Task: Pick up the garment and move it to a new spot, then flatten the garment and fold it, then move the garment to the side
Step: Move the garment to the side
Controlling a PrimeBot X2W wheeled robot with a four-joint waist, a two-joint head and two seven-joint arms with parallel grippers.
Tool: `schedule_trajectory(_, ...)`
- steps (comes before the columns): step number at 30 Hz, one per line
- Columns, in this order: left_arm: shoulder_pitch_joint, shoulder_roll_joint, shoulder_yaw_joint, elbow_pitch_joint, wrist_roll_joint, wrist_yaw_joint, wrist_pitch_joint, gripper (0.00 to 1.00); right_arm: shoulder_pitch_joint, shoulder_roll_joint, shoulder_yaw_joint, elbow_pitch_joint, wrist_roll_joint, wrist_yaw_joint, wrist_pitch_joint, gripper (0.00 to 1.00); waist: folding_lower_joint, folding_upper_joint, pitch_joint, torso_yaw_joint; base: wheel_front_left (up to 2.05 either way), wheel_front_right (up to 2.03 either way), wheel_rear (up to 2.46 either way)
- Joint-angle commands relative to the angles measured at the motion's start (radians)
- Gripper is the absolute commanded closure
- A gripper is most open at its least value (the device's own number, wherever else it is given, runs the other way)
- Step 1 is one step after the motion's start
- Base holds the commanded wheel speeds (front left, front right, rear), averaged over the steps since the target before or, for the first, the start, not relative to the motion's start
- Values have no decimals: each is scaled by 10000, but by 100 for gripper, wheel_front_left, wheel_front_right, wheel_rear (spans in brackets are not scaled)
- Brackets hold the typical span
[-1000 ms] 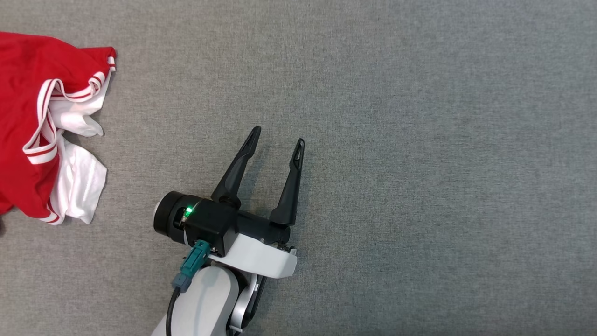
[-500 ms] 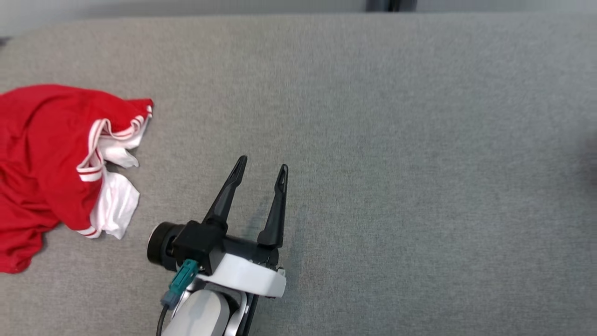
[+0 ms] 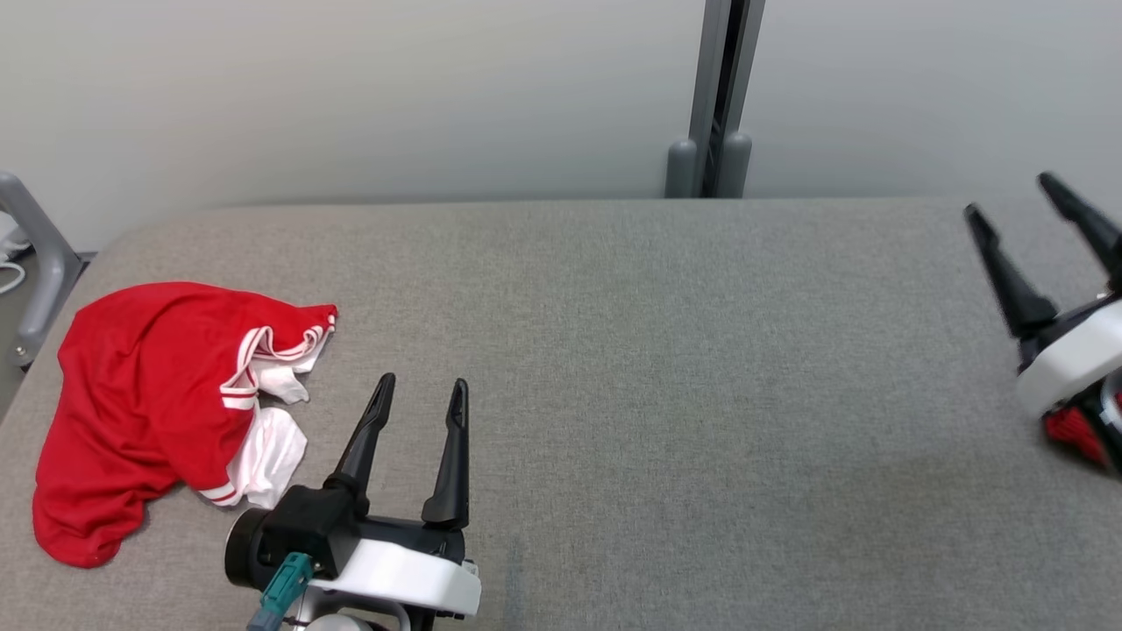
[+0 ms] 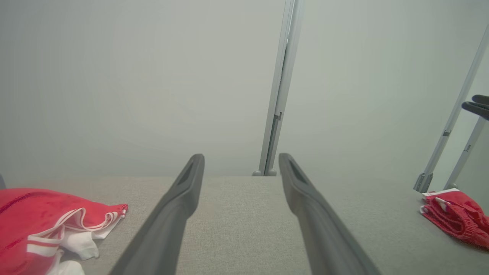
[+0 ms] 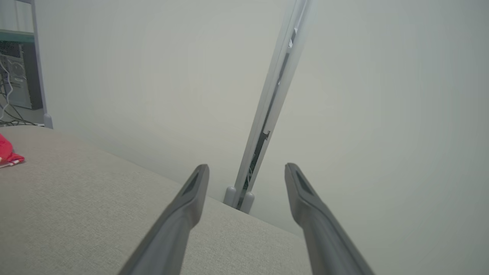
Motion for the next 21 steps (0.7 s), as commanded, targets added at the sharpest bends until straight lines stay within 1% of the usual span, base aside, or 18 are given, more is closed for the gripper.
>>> schedule_trajectory(1, 80, 41, 95, -22, 26, -19, -41, 0, 392, 176, -350, -245, -277, -3, -47, 0, 0, 0, -244, 56, 0, 0, 0)
schedule_trajectory(4, 228, 41, 263, 25, 89, -111, -41, 0, 1571, 959, -1656, -1158, -1076, -3, -47, 0, 0, 0, -391, 142, 0, 0, 0)
schedule_trajectory(7, 356, 44, 430, 71, 99, -85, -41, 0, 2686, 1943, -3018, -1896, -1618, -3, -46, 0, 0, 0, -514, 193, 0, 0, 0)
schedule_trajectory(10, 554, 40, 528, 290, 81, -118, -41, 0, 3751, 3009, -3696, -2396, -2112, -3, -46, 0, 0, 0, -636, 208, 0, 0, 0)
schedule_trajectory(12, 641, 47, 629, 446, -13, -142, -41, 0, 4285, 3516, -4048, -2575, -2355, -6, -46, 0, 0, 0, -680, 208, 0, 0, 0)
schedule_trajectory(16, 809, 40, 713, 690, 27, -232, -41, 0, 5134, 4308, -4673, -2773, -2962, -3, -46, 0, 0, 0, -768, 221, 0, 0, 0)
schedule_trajectory(21, 932, 40, 798, 865, 58, -278, -41, 0, 5779, 4943, -5522, -2990, -3437, -3, -47, 0, 0, 0, -852, 206, 0, 0, 0)
